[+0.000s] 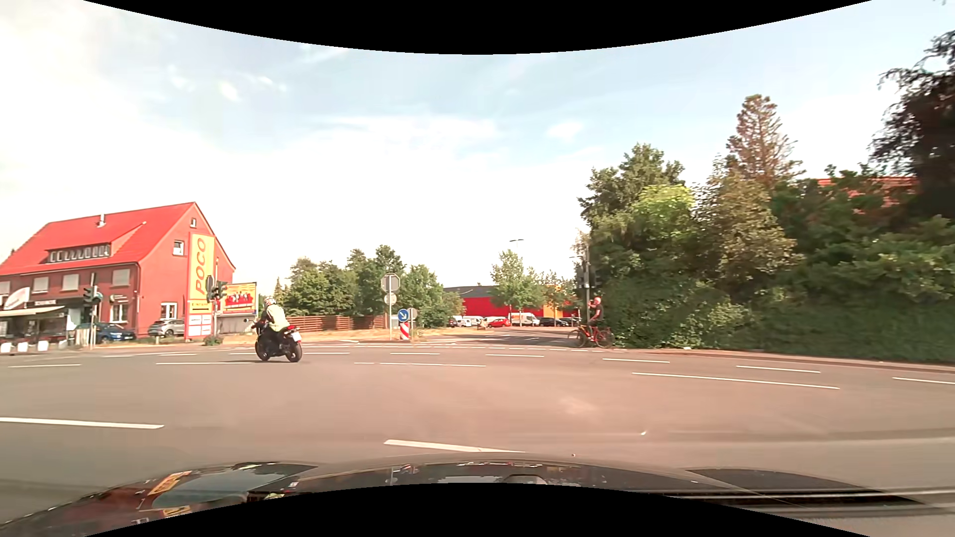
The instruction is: Follow the waypoints while adhering to traffic rules and regulations
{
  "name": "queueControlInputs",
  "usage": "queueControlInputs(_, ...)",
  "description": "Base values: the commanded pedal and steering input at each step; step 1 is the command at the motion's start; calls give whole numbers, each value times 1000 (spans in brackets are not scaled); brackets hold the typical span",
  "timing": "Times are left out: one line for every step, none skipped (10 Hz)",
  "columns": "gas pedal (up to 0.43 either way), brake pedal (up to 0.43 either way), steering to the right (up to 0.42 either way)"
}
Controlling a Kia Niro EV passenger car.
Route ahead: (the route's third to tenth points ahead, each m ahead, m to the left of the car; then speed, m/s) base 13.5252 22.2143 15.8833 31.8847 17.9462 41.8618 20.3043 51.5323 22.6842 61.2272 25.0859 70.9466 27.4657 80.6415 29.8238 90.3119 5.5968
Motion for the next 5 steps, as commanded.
queueControlInputs(157, 0, -287)
queueControlInputs(169, 0, -291)
queueControlInputs(169, 0, -297)
queueControlInputs(169, 0, -305)
queueControlInputs(169, 0, -310)
